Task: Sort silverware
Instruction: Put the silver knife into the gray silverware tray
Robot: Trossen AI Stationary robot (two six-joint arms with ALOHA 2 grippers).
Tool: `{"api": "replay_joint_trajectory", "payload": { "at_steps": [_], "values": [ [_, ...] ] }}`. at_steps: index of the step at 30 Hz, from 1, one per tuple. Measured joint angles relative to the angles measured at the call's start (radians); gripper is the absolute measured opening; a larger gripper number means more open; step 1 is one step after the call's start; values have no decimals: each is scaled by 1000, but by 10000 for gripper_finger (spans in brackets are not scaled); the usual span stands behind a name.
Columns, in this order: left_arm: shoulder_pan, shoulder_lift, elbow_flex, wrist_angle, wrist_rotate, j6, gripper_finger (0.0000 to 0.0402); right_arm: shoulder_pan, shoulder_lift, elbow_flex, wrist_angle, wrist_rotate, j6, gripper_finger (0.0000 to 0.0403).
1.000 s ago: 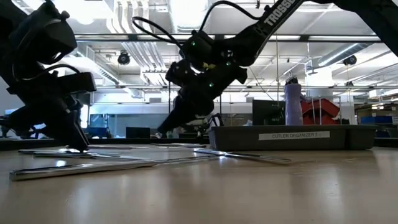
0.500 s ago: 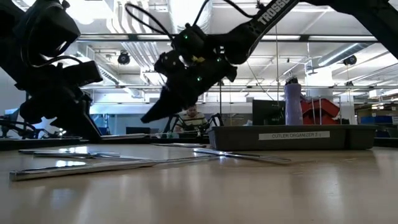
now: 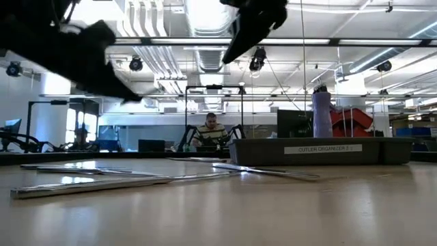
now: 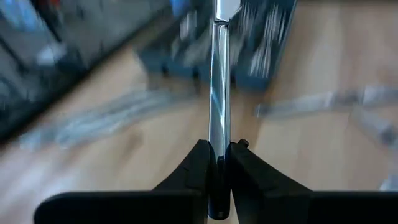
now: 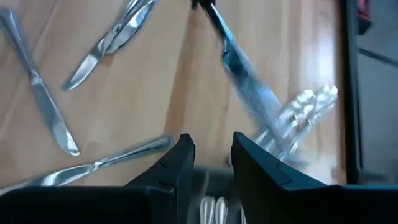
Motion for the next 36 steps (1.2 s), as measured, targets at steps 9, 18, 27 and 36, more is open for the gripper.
{"api": "replay_joint_trajectory", "payload": {
  "at_steps": [9,18,27,36],
  "values": [
    [1,-114,-11,273,74,234,25,-1,-36,-349,712,-108,76,132],
    [1,-118,-11,441,154,349,25,-4,127,-472,1640,-179,138,155],
    [1,-89,-11,564,177,420,25,-3,218,-316,1599,-256,133,135],
    [1,-90,-11,604,177,469,25,-3,221,-295,1598,-261,140,52]
  ]
}}
